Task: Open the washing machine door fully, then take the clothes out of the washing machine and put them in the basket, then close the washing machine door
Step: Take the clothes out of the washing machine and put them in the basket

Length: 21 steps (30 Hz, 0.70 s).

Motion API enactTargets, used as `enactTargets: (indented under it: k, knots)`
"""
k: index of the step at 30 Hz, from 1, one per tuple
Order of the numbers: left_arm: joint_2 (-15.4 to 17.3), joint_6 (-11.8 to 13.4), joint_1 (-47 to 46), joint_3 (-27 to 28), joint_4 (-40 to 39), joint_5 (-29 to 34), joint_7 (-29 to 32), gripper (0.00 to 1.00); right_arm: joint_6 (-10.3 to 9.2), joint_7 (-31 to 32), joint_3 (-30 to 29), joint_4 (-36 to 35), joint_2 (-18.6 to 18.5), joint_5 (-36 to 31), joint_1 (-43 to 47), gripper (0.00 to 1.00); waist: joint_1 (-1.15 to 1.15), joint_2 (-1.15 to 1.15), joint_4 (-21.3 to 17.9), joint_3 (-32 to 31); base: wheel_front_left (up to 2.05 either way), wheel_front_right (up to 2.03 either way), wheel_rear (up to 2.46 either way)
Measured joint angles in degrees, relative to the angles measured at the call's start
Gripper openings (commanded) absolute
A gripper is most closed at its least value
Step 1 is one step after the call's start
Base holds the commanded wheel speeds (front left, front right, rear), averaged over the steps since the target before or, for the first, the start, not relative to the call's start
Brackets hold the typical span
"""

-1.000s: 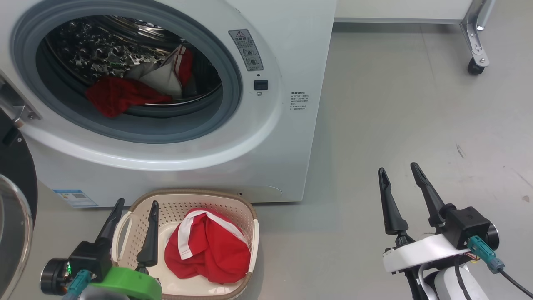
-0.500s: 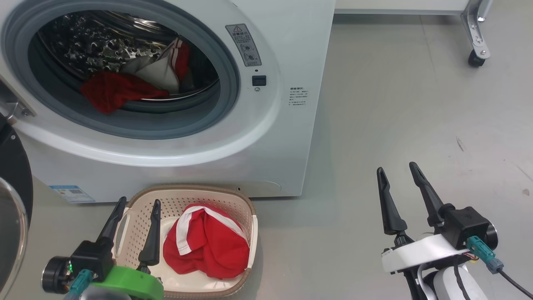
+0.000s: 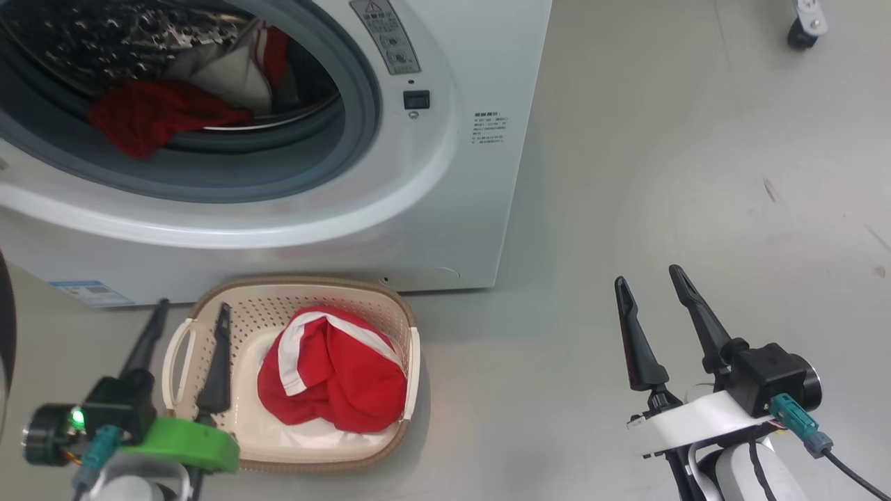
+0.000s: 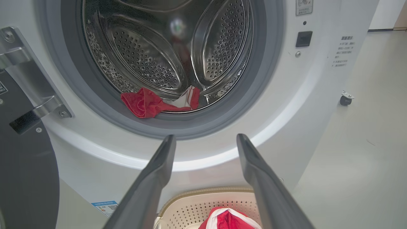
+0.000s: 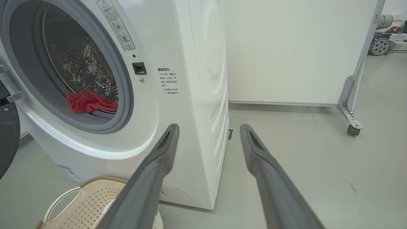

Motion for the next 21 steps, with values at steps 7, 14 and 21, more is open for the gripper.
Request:
enactTargets:
  k: [7,14,21]
  knots:
    - [3.72,1.25,-6.90,1.65,1.08,2.13,2.48,1.00,0.36,0.00,1.23,-0.90,-0.01,-0.31,-1.96,1.00,0.00,0.00,-1.24,4.34,0.00,0.00,0.00]
    - [7.23,2.45,-16.23,3.37,2.78,3.50,7.50,1.00,0.34,0.00,2.80,-1.90,-0.03,-0.25,-4.15,1.00,0.00,0.00,-2.88,8.97,0.00,0.00,0.00]
    - [12.12,3.20,-26.00,4.33,5.97,5.82,13.89,1.00,0.25,0.00,4.50,-2.64,-0.08,0.23,-6.44,1.00,0.00,0.00,-4.85,13.63,0.00,0.00,0.00]
